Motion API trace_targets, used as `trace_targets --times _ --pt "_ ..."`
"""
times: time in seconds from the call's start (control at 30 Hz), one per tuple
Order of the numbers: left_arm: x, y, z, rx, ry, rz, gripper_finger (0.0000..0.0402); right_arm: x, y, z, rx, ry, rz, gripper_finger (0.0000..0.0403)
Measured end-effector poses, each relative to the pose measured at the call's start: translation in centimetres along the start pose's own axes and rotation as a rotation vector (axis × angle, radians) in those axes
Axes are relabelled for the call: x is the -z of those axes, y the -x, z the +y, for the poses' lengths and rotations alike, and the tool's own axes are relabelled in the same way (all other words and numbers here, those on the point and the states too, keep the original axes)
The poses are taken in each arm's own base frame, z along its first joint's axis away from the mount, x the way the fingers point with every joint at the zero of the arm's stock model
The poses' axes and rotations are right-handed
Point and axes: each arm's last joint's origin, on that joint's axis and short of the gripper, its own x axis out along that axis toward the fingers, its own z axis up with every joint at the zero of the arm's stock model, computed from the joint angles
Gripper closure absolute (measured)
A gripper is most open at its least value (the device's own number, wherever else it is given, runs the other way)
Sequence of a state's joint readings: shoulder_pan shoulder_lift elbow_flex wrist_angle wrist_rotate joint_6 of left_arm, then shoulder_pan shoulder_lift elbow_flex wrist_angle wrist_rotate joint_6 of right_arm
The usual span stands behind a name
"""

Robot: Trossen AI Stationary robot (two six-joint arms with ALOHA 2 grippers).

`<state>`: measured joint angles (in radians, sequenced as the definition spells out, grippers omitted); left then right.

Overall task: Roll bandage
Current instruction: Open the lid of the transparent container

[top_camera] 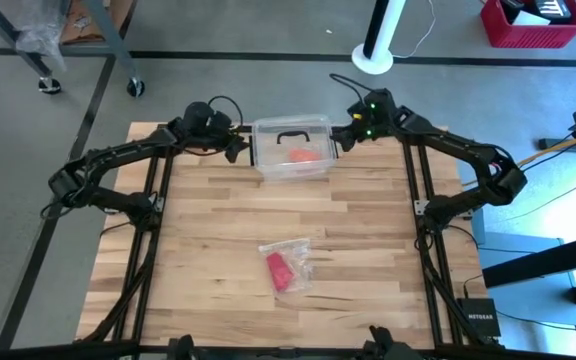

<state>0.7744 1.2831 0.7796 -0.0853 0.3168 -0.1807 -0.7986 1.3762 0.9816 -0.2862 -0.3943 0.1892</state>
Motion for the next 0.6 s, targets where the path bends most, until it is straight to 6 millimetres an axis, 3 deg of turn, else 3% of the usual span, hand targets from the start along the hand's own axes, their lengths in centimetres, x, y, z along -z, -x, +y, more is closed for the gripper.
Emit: trace_targets --times 0.23,0.6 --pt "0.9 -0.5 -0.3 0.068 0.064 -0.038 0.0219 2.1 -1.0 -0.8 -0.073 -0.086 0.024 0.0182" --pt "1.0 -1.3 -0.5 0.063 0.042 -0.046 0.0219 2.0 -1.0 -0.9 -0.039 -0.104 0.008 0.0182"
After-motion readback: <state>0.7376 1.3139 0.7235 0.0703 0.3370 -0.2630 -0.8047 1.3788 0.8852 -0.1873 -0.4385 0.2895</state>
